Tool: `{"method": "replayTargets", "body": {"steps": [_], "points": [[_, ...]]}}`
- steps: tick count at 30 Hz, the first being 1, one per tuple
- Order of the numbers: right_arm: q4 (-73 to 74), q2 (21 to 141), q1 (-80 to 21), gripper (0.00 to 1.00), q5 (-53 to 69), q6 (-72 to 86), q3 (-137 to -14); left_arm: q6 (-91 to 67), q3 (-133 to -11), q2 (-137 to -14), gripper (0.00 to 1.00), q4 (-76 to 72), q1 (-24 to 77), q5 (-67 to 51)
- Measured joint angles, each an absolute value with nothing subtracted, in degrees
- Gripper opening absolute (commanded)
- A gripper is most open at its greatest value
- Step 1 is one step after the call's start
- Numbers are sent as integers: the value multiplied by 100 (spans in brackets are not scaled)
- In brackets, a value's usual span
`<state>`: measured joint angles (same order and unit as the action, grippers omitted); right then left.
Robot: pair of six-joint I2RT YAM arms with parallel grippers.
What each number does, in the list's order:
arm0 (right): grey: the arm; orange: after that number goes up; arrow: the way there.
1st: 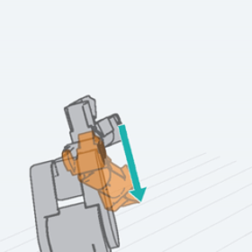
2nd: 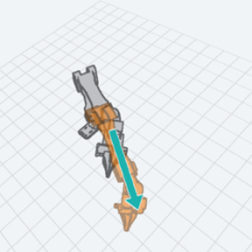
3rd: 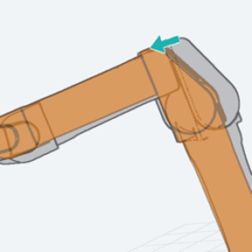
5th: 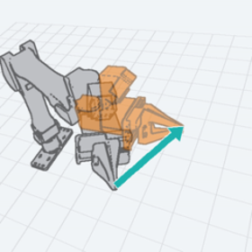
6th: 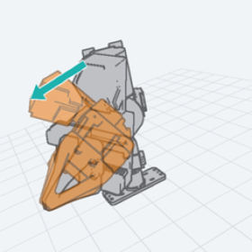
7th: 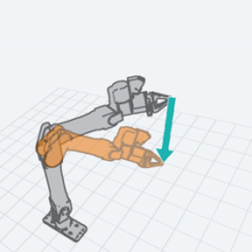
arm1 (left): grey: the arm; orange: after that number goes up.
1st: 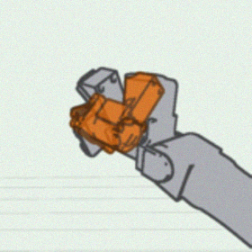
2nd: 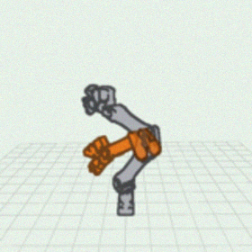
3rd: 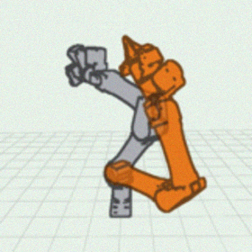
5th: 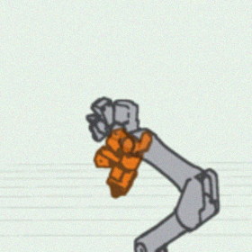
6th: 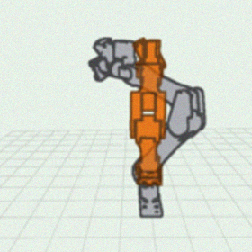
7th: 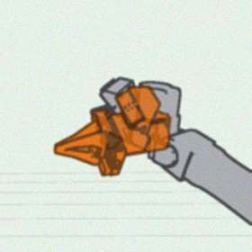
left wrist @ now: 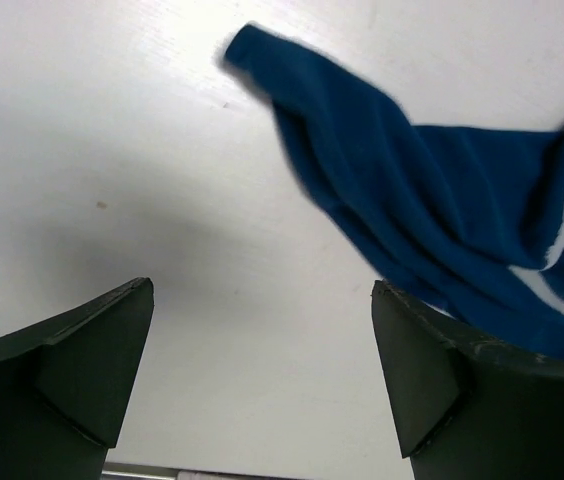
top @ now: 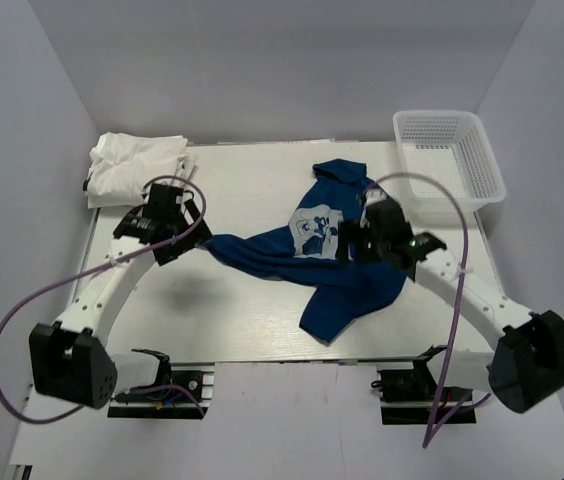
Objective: Fold and stack the t-shirts
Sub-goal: Flatten out the tshirt
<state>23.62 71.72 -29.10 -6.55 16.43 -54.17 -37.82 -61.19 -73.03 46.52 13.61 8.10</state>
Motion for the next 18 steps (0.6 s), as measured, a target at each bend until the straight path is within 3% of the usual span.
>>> {"method": "replayTargets", "body": {"steps": [6, 18], "points": [[2598, 6949, -3151, 90, 80, 2115, -3872, -3828, -5443, -6897, 100, 4735, 1361, 760], [1813, 8405, -2821, 90, -718, 2156, -4289, -3726, -5448, -7675, 100, 4283, 1125, 292]]}}
